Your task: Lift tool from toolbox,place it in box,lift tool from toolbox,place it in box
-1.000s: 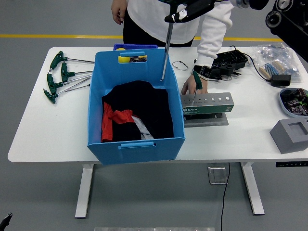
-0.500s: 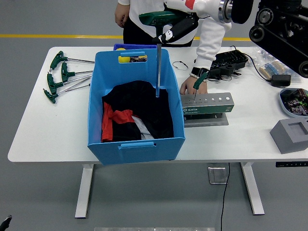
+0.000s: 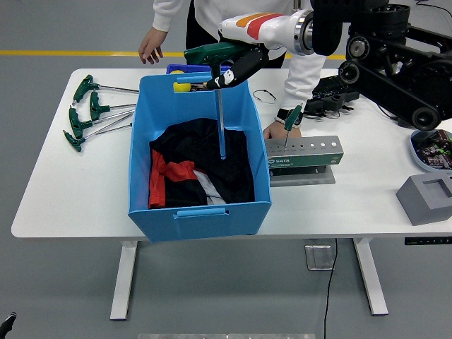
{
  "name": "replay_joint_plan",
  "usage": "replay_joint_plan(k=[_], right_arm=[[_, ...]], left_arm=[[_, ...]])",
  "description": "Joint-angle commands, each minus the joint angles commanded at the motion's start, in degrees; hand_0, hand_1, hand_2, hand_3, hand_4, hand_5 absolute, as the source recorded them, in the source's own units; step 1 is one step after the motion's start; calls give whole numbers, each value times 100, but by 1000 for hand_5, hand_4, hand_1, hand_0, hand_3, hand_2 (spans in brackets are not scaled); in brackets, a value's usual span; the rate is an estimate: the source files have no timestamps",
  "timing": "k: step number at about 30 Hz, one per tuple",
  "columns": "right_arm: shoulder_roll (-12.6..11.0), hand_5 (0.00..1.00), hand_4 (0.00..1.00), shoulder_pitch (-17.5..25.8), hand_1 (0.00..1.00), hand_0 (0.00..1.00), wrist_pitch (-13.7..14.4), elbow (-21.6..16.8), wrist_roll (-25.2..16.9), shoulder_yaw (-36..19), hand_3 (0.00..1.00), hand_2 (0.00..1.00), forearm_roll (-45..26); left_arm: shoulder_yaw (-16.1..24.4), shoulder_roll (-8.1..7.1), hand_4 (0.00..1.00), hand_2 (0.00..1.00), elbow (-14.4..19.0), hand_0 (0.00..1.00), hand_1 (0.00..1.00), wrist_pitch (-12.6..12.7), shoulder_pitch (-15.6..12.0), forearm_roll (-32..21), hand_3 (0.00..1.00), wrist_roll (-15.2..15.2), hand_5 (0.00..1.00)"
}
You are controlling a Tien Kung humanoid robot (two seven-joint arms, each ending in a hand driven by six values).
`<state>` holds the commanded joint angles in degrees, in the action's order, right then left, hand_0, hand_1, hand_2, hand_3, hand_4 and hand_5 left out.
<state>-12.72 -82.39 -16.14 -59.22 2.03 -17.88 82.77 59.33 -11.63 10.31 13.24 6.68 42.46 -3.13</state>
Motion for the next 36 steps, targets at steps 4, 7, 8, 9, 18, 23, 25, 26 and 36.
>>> replay_joint_plan(k=[4, 7, 8, 9, 18, 23, 25, 26, 36], right_arm=[[141, 641, 822, -7, 2, 78, 65, -5, 3, 120, 36, 58, -9], [226, 639, 822, 1, 2, 84, 79, -8, 2, 271, 47, 71, -7], [259, 639, 822, 16, 2, 84, 93, -5, 0, 340, 47, 71, -13], [285, 639, 822, 32, 2, 84, 105, -1, -1, 396, 47, 71, -19], [436, 636, 832, 136, 80, 125, 131, 2, 9, 850, 165, 165, -126], [466, 636, 832, 189, 80, 125, 91, 1, 23, 1039, 165, 165, -204], [476, 636, 843, 204, 205, 197, 52, -3, 22, 1079, 359, 294, -214], [479, 636, 843, 206, 205, 197, 50, -3, 20, 1086, 359, 294, -218], [473, 643, 858, 150, 352, 287, 45, -35, -25, 1129, 458, 431, -242]], left_arm=[[7, -5, 701, 901, 0, 883, 897, 4, -21, 4, 747, 5, 773], [14, -9, 699, 902, 0, 883, 898, 5, -31, 6, 747, 4, 770], [14, -10, 699, 902, 0, 883, 898, 5, -33, 3, 747, 1, 770], [15, -10, 699, 902, 0, 883, 898, 4, -34, 1, 747, -1, 770], [47, -8, 701, 902, 0, 883, 898, 11, -45, 26, 746, 8, 772], [73, -22, 701, 902, 0, 883, 898, 9, -32, 55, 746, 4, 772], [91, -27, 700, 902, 0, 883, 898, 9, -27, 75, 746, 6, 772], [94, -28, 700, 902, 0, 883, 898, 9, -27, 80, 746, 6, 772], [130, -23, 700, 901, 0, 883, 898, 6, -58, 158, 746, 20, 772]])
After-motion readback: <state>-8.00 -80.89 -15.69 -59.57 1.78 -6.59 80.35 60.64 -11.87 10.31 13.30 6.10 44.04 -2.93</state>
